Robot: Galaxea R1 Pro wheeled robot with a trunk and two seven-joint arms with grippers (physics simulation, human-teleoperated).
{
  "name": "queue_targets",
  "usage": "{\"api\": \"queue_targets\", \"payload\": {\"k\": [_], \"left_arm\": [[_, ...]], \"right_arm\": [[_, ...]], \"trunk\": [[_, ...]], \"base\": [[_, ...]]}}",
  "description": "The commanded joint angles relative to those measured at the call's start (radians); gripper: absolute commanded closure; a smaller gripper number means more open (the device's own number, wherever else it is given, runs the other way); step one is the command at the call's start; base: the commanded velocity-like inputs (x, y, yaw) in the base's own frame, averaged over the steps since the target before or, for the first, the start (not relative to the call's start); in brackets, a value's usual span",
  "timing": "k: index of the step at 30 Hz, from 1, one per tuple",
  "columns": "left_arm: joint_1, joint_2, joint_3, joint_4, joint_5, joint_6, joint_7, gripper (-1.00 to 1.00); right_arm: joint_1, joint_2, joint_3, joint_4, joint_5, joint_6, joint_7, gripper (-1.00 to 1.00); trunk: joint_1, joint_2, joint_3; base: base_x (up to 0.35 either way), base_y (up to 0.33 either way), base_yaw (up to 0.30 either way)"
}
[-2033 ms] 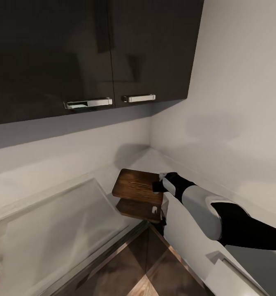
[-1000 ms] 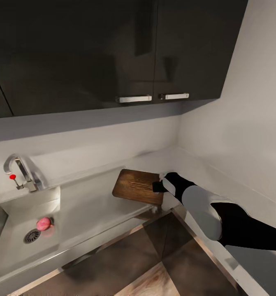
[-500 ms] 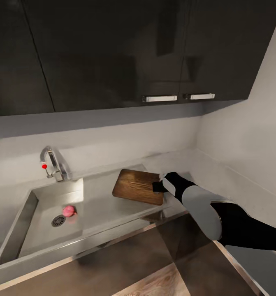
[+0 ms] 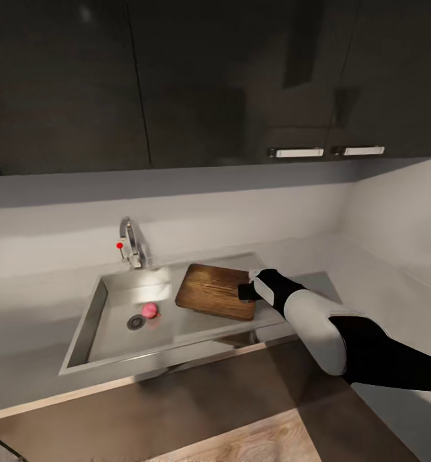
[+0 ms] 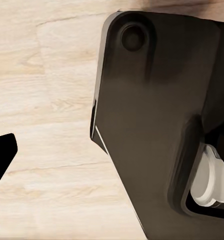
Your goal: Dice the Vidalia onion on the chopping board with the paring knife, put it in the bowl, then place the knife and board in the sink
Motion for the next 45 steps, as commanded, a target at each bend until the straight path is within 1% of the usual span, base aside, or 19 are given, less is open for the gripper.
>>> {"api": "queue_targets", "payload": {"k": [1,9,22,25,33,45], "left_arm": [[-0.001,0.0,0.004,0.002,0.002,-0.006,0.0,-1.0],[-0.001,0.0,0.004,0.002,0.002,-0.006,0.0,-1.0],[-0.001,0.0,0.004,0.002,0.003,-0.006,0.0,-1.0],[-0.001,0.001,0.004,0.002,0.003,-0.006,0.0,-1.0],[-0.001,0.0,0.004,0.002,0.003,-0.006,0.0,-1.0],[-0.001,0.0,0.004,0.002,0.004,-0.006,0.0,-1.0]], "right_arm": [[-0.001,0.0,-0.015,-0.002,0.001,0.005,-0.004,1.0],[-0.001,0.0,-0.015,-0.002,0.001,0.004,-0.004,1.0],[-0.001,0.0,-0.015,-0.002,0.001,0.004,-0.004,1.0],[-0.001,0.0,-0.015,-0.002,0.001,0.002,-0.004,1.0],[-0.001,0.0,-0.015,-0.002,0.001,-0.007,-0.006,1.0],[-0.001,0.0,-0.015,-0.002,0.001,-0.007,-0.007,1.0]], "trunk": [[0.0,-0.002,-0.002],[0.0,-0.002,-0.002],[0.0,-0.002,-0.002],[0.0,-0.002,-0.002],[0.0,-0.002,-0.002],[0.0,-0.002,-0.002]], "base": [[-0.032,0.01,0.251],[-0.041,0.053,0.251],[-0.088,0.252,0.239],[-0.029,0.252,0.072],[-0.004,0.106,0.009],[0.0,0.282,0.0]]}}
